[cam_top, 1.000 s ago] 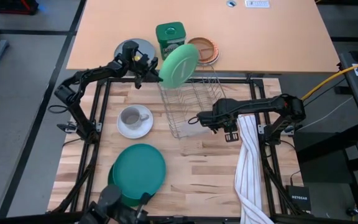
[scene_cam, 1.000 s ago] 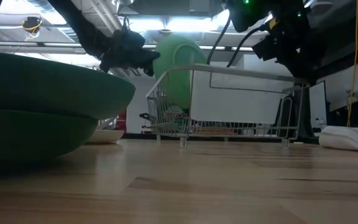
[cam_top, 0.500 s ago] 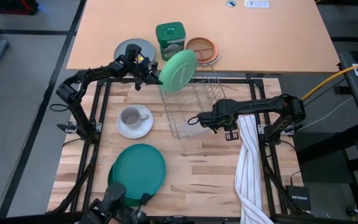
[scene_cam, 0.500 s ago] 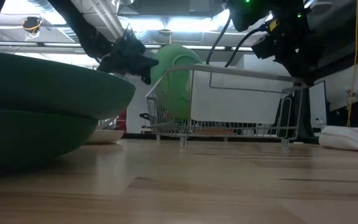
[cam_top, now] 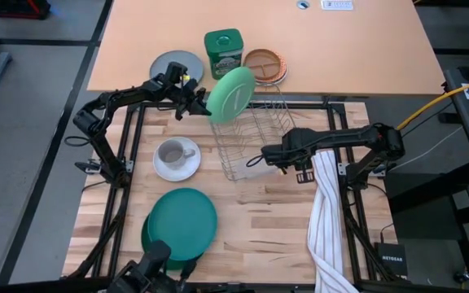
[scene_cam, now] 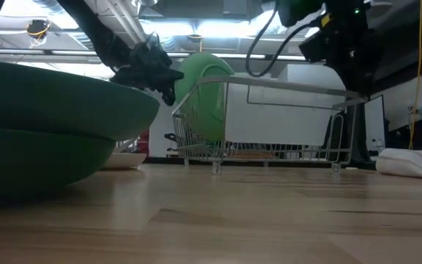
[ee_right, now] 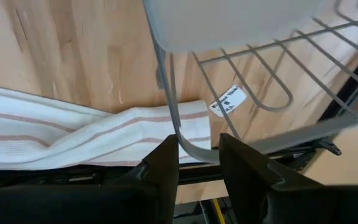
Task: Sort dishes
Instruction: Put the light green plate into the dish rack
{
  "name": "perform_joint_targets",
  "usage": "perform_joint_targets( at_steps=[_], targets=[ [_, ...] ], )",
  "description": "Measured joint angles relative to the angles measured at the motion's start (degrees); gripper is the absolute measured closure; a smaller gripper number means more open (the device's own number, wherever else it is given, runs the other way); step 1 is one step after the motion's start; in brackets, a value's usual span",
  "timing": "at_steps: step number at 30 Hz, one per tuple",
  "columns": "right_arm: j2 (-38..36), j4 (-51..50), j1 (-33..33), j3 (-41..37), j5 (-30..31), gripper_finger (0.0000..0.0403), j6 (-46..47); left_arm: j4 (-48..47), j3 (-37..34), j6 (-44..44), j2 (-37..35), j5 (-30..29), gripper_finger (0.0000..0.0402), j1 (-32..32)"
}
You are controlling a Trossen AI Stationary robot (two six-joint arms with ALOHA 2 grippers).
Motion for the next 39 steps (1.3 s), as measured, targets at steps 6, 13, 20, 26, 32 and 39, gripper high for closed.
perform_joint_targets(
  at_steps=[6, 13, 20, 26, 32, 39],
  targets=[
    [-3.6, 0.0, 0.0, 0.0, 3.3, 0.0285, 2.0, -3.1, 0.1, -0.1, 0.0, -1.1, 0.0400, -1.6],
    [-5.1, 0.9, 0.0, 0.0, 4.0, 0.0285, 3.6, -3.1, 0.0, -0.2, -0.1, -3.6, 0.0400, -2.1],
    [-5.1, 16.4, 0.0, 0.0, 2.4, 0.0285, 3.3, -0.3, 0.1, 1.2, -0.1, -5.1, 0.0400, -2.1],
    [-5.1, 34.1, 0.0, 0.0, -6.2, 0.0285, 2.5, 5.2, 0.4, -0.3, 0.0, -4.9, 0.0401, -2.1],
    [-4.0, 44.1, 0.0, 0.1, -13.7, 0.0285, 2.8, 6.5, 0.4, -0.6, 0.0, -4.8, 0.0401, -2.1],
    [-0.2, 38.0, 0.0, 0.1, -18.5, 0.0285, 3.5, 6.7, 0.4, -0.4, 0.0, -4.6, 0.0401, -2.0]
  ],
)
